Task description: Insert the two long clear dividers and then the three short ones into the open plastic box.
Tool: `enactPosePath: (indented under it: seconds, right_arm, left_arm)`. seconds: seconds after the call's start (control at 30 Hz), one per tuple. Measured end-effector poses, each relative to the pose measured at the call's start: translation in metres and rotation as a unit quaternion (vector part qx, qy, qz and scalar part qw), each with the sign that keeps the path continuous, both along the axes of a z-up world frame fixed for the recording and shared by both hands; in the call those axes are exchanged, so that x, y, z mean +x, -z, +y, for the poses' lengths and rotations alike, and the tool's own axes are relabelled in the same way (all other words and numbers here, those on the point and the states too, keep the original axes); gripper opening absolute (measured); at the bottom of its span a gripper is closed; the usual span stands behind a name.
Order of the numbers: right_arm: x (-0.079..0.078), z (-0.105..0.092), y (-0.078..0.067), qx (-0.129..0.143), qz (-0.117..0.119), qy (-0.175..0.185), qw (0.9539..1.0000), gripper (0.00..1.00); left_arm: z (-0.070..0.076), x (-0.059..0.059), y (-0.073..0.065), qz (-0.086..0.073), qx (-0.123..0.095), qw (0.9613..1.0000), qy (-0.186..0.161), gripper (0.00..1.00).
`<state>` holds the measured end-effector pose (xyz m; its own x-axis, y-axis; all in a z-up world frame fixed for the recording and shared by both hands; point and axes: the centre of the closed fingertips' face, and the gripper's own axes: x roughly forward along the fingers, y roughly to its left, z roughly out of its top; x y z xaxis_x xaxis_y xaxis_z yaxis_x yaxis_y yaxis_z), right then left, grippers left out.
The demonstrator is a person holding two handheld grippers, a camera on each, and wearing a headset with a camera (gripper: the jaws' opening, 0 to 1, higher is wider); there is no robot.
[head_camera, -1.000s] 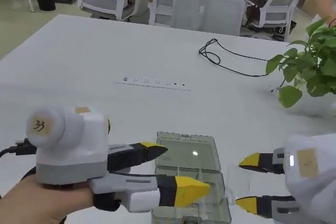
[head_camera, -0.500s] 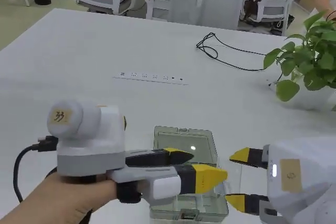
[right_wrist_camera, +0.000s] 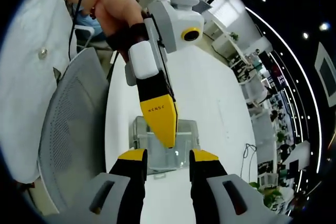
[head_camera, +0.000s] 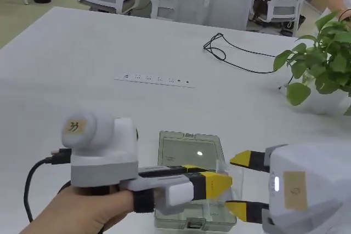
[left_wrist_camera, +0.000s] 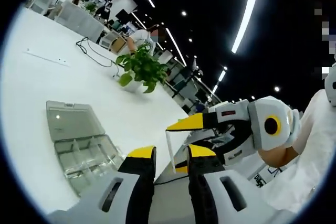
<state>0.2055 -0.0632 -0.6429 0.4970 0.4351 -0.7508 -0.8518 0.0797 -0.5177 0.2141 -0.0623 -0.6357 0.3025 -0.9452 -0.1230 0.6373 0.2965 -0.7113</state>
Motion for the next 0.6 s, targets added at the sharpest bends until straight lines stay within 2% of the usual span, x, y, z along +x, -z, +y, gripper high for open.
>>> enactPosePath:
  seconds: [0.13,0.2,0.6]
  right_arm:
    - [-0.0001,0.0024,-0.0016,-0.002,-0.002,-0.005,1.0000,0.33]
    - [0.0007,0.0023,-0.0023,-0.006,-0.004,-0.007,1.0000,0.33]
    - [0.0018,0.0015,-0.0022,-0.016,-0.006,-0.010,0.9998,0.33]
  left_arm:
    - [-0.0031,-0.0025,0.0036,0.007,0.005,0.9999,0.007,0.17]
    - [-0.0037,-0.0029,0.0065,0.002,0.013,0.9999,0.009,0.14]
    - [-0.0087,-0.0043,0.0064,-0.006,0.020,0.9995,0.023,0.00]
